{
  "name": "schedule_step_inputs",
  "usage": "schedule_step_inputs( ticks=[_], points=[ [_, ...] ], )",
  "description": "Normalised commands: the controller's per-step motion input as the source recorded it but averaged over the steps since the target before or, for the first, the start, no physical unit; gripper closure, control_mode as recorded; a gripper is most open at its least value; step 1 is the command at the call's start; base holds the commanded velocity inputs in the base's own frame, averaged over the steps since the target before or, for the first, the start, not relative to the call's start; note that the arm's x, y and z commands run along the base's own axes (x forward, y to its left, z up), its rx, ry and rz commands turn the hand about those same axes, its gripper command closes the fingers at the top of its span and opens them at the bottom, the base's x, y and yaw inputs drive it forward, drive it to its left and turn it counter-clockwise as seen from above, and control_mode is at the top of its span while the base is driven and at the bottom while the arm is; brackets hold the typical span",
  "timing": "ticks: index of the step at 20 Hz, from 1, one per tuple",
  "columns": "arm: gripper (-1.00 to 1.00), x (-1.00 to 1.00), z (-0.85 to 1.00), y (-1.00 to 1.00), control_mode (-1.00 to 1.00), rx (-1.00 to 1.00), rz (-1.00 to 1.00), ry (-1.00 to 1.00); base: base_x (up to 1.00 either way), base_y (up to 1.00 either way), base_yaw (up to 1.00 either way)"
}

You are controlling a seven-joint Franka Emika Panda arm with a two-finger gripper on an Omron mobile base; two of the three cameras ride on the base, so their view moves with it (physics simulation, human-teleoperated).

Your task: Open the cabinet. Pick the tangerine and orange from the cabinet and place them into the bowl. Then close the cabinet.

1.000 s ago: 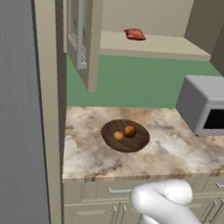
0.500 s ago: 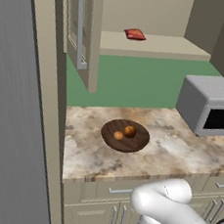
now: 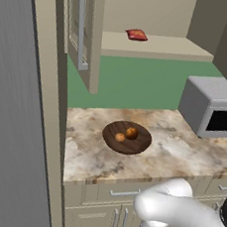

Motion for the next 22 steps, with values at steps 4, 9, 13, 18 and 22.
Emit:
schedule_step_inputs(
  ticks=[4, 9, 13, 18, 22],
  points=[
    [-1.00, 1.00, -0.23, 0.01, -1.00, 0.04, 0.15, 0.16, 0.00, 0.00, 0.00],
    [-1.00, 1.00, -0.26, 0.39, -1.00, 0.01, 0.08, 0.10, 0.00, 0.00, 0.00],
    [-1.00, 1.00, -0.11, 0.84, -1.00, 0.00, -0.01, 0.01, 0.00, 0.00, 0.00],
    [-1.00, 0.94, 0.00, 0.97, -1.00, 0.00, -0.16, 0.00, 0.00, 0.00, 0.00],
    [-1.00, 0.82, 0.00, 0.80, -1.00, -0.01, -0.32, -0.02, 0.00, 0.00, 0.00]
  ],
)
